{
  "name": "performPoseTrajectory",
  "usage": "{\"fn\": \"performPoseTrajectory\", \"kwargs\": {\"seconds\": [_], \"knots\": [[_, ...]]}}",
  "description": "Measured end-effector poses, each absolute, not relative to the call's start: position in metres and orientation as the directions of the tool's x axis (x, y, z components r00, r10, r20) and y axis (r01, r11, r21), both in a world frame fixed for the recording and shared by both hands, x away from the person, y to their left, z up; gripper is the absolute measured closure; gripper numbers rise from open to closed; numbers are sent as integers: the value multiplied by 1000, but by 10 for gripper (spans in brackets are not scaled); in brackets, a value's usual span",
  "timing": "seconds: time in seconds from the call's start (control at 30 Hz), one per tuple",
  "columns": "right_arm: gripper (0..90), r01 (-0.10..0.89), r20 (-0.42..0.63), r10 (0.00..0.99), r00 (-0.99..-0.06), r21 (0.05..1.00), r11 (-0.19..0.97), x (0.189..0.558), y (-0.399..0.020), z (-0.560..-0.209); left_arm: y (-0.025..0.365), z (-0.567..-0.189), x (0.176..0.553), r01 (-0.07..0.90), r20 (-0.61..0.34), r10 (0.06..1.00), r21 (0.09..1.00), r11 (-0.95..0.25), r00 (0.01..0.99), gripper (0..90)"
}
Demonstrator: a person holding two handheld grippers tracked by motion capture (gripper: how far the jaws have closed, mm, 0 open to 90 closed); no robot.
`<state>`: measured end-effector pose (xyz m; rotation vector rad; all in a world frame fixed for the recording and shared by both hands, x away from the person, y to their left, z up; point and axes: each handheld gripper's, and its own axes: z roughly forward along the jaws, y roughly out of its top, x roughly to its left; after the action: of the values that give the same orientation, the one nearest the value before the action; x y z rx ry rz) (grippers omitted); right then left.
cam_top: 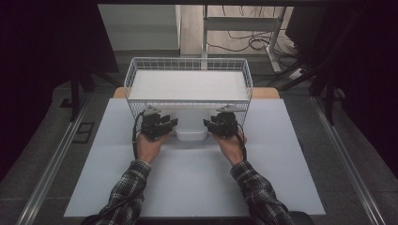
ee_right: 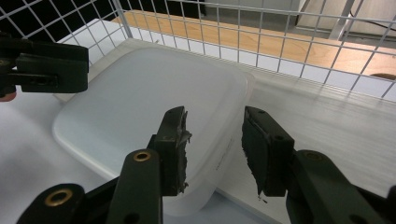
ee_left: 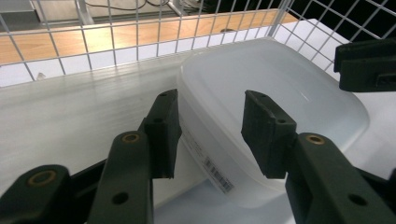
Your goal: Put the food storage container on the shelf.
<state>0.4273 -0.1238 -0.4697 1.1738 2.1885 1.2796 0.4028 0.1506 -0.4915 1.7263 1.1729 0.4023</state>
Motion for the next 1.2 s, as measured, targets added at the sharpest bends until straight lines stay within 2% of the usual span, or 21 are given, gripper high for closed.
{"fn": "performPoseTrajectory", "kwargs": {"seconds": [0.1,0.2,0.43,0.57,0.83,1.2], "knots": [[610,471,109,775,-623,843,260,424,-127,-468,151,-491,396,517,-242,836,854,-57,492,527],[663,455,96,754,-649,843,285,416,-128,-466,152,-490,386,507,-242,828,860,-58,506,481],[883,419,83,710,-699,853,313,397,-130,-458,153,-486,358,467,-215,803,880,-87,556,305],[891,393,65,681,-729,854,339,386,-127,-457,153,-486,343,449,-196,792,887,-107,577,194],[891,370,46,640,-767,847,382,373,-115,-464,157,-490,311,447,-217,771,889,-97,599,116],[891,382,57,623,-780,833,401,372,-103,-481,166,-501,265,404,-124,779,897,-177,615,44]]}}
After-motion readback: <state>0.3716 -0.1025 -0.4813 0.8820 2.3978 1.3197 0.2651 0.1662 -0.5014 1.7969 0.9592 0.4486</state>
